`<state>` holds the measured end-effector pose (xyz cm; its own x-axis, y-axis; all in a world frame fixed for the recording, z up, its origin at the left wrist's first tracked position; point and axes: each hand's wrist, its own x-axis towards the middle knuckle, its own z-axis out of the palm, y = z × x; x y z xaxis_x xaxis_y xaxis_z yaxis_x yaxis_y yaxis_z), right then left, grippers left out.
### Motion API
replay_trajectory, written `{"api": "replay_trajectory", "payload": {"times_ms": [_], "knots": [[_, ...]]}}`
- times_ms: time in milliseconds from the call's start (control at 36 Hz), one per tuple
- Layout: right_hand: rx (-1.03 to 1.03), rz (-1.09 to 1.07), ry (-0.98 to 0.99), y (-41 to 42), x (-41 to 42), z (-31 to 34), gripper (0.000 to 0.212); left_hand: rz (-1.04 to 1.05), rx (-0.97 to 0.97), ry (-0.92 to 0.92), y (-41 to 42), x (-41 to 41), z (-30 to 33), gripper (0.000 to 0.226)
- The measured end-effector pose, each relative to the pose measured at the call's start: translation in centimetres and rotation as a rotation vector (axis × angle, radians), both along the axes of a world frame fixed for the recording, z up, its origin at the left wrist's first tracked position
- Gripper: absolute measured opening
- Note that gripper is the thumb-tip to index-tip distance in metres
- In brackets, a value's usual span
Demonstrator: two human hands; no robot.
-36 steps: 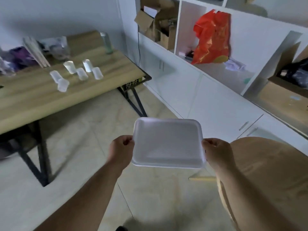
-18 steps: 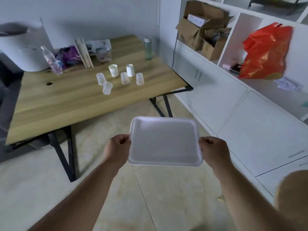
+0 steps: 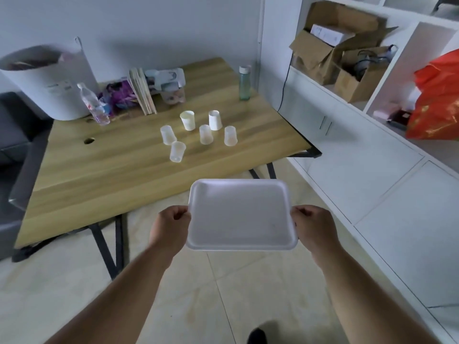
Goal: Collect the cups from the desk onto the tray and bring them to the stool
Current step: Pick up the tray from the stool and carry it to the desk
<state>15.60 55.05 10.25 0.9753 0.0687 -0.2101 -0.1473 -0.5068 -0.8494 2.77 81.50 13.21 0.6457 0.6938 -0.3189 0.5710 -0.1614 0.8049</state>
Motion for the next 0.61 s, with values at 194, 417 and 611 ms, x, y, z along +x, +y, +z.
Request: {"api": "replay_trajectory", "payload": {"times_ms": [194, 417, 611], "knots": [[0.002, 0.01, 0.032, 4.2, 5.0, 0.7, 0.036, 0.037, 0.001, 0.019, 3.8, 4.3, -0.2, 0.028], [-0.034, -0.011, 0.06, 9.5, 9.2, 0.5, 0.037, 0.034, -0.023, 0.039, 9.5, 9.3, -1.3, 0.022], [-0.064, -0.069, 0.062, 15.9, 12.5, -0.1, 0.03, -0.026, -0.035, 0.031, 17.0, 14.4, -2.4, 0.017]]}}
